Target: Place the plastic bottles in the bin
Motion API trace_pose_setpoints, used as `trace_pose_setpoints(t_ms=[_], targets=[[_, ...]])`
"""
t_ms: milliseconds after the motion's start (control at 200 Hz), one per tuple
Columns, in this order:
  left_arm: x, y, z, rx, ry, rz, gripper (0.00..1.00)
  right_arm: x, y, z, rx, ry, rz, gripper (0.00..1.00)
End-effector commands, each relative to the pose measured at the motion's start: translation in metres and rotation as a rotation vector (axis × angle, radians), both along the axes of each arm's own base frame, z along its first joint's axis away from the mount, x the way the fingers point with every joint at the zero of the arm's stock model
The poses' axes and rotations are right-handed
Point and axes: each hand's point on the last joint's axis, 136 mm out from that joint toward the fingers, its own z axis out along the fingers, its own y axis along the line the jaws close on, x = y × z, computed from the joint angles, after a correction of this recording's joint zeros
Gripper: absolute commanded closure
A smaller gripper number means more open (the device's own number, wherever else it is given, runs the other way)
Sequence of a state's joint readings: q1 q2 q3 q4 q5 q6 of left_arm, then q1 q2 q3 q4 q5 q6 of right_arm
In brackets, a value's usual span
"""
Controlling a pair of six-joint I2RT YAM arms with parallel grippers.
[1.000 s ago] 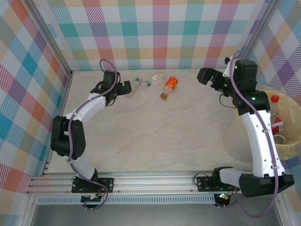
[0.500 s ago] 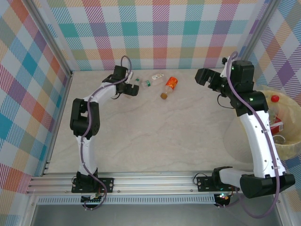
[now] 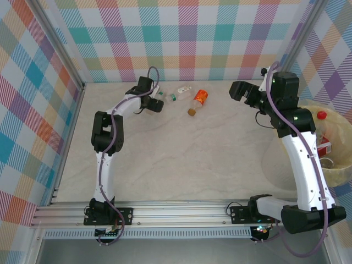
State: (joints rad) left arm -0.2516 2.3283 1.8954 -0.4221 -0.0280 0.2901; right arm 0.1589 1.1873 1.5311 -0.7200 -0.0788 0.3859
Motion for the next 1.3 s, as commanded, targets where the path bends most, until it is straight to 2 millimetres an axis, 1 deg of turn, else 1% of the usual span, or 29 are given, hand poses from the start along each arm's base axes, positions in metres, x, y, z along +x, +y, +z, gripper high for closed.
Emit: trace_pose_setpoints(t_ms=[0,50,135,300,495,715,785,800,935,1015,1145,1295], targets=[[-0.001,0.013,-0.015,0.032,0.046,0.012,0.18,-0.004,0.001,0.0,-0.013,-0.004,0.006,0.0],[-0.003,0.013,-0.02,0.034,0.059,0.015,0.23,-0.004,0.001,-0.001,-0.011,0.0,0.007,0.0],[-0.004,0.014,-0.021,0.031,0.063,0.02,0.31,-0.003,0.003,-0.003,-0.003,0.005,0.015,0.0],[-0.007,0.018,-0.015,0.029,0.04,0.039,0.42,0.001,0.014,-0.008,0.033,0.016,0.062,0.0],[-0.017,0.016,0.008,-0.027,-0.013,0.048,0.49,0.002,0.03,-0.007,0.083,-0.004,0.117,0.0],[-0.036,0.016,0.034,-0.095,-0.052,0.076,0.62,0.003,0.04,-0.013,0.128,0.001,0.141,0.0],[-0.045,0.017,0.042,-0.114,-0.056,0.095,0.65,0.003,0.043,-0.015,0.144,0.002,0.152,0.0],[-0.041,0.016,0.05,-0.128,-0.09,0.098,0.65,0.003,0.045,-0.015,0.148,0.002,0.157,0.0],[-0.058,0.016,0.067,-0.171,-0.131,0.14,0.68,0.007,0.052,-0.019,0.18,0.008,0.17,0.0],[-0.068,0.01,0.08,-0.206,-0.153,0.144,0.69,0.01,0.055,-0.022,0.196,0.022,0.161,0.0],[-0.088,-0.005,0.1,-0.269,-0.21,0.155,0.7,0.016,0.059,-0.027,0.241,0.042,0.145,0.0],[-0.114,-0.034,0.118,-0.303,-0.245,0.113,0.7,0.022,0.066,-0.032,0.287,0.057,0.141,0.0]])
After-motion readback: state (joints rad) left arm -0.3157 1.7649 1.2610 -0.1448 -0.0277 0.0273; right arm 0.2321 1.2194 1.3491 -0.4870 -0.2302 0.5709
